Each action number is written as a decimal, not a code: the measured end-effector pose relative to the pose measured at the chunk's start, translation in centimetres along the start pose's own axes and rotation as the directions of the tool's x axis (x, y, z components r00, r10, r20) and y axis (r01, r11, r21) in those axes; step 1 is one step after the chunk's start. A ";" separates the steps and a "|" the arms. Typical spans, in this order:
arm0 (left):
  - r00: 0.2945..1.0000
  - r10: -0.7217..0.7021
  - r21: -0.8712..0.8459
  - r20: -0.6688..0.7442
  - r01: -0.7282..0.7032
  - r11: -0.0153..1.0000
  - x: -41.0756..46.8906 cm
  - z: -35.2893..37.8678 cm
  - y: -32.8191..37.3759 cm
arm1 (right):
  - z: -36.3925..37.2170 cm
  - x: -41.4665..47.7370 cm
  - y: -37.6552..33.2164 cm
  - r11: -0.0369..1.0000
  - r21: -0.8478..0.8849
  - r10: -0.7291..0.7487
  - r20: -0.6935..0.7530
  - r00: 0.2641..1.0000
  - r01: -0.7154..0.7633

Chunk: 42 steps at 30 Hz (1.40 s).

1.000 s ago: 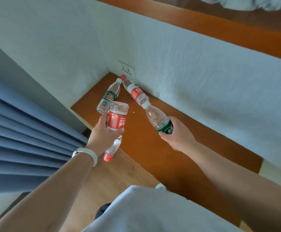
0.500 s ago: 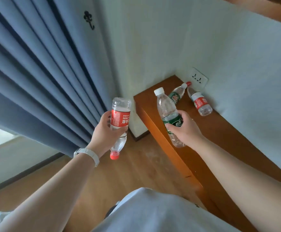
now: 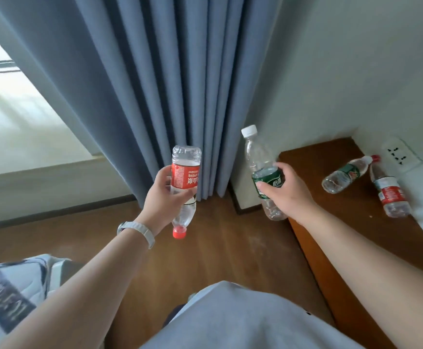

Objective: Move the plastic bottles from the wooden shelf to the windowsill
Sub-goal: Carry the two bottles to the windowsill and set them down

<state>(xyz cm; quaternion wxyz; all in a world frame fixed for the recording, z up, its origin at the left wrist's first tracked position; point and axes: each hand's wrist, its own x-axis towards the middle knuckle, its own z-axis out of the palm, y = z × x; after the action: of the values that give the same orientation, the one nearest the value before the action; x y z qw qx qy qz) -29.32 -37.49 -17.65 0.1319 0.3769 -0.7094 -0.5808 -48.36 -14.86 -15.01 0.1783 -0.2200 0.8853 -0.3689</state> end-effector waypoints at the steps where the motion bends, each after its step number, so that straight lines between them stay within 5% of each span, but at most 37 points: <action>1: 1.000 -0.004 -0.012 -0.023 0.003 1.000 0.1 -1.2 -0.3 | 0.9 0.5 -1.0 1.000 -0.004 -0.015 0.009 1.000 0.015; 20: 0.908 -0.183 -0.154 -0.376 0.134 0.979 3.8 -13.3 -4.1 | 15.2 11.0 -15.5 0.929 0.121 -0.370 0.333 0.867 0.350; 28: 0.792 -0.262 -0.184 -0.551 0.191 0.964 7.8 -16.8 -1.8 | 20.9 18.6 -21.0 0.879 0.206 -0.461 0.591 0.662 0.429; 42: 0.534 -0.295 -0.253 -0.792 0.152 0.955 7.3 -23.0 -1.4 | 29.2 22.3 -31.4 0.743 0.422 -0.622 0.722 0.304 0.519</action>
<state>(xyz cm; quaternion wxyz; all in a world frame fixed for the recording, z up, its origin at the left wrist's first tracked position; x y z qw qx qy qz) -19.37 -59.27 -14.06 0.3997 0.6799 -0.4645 -0.4028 -45.02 -63.09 -14.87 0.4427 -0.6550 0.5311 -0.3047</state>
